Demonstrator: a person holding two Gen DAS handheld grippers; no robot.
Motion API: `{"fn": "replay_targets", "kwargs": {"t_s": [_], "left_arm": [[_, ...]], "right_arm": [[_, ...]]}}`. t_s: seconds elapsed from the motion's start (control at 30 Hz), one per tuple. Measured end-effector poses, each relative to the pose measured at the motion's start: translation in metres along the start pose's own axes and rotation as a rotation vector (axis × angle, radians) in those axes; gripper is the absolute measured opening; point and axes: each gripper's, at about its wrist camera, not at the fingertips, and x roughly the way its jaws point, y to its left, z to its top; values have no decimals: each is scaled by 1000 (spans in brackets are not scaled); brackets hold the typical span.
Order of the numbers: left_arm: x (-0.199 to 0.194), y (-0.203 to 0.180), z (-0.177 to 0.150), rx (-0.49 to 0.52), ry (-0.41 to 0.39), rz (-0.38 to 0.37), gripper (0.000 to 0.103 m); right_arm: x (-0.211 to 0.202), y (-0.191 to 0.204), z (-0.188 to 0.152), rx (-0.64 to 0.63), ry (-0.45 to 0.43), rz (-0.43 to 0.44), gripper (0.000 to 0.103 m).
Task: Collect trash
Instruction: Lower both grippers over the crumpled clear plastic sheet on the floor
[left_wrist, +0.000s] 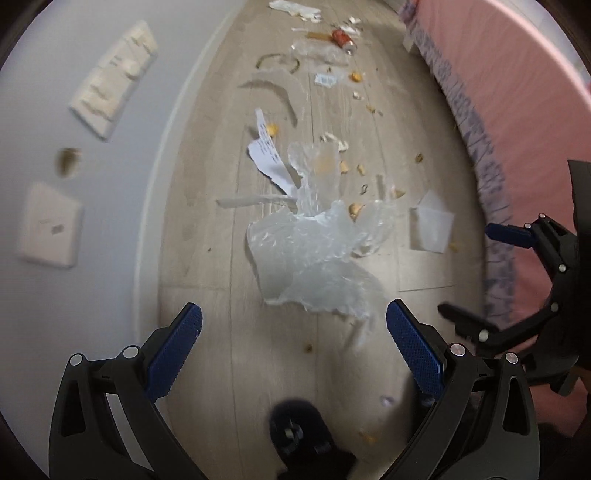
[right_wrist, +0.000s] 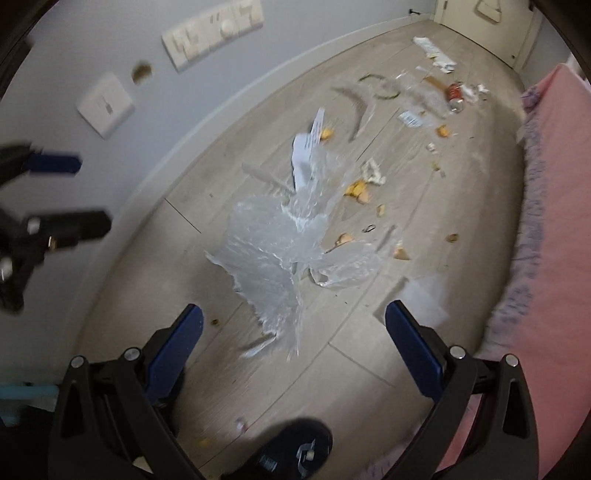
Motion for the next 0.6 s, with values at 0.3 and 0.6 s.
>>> {"fn": "replay_targets", "kwargs": {"t_s": [0.3,0.6], "left_arm": [[137,2,-4,110,2,-55,97],[187,16,8,142,-1,-98,97]], "right_arm": [[127,3,-26,-112,-10,6,96],[197,11,-31,-224,-14,14,96]]}}
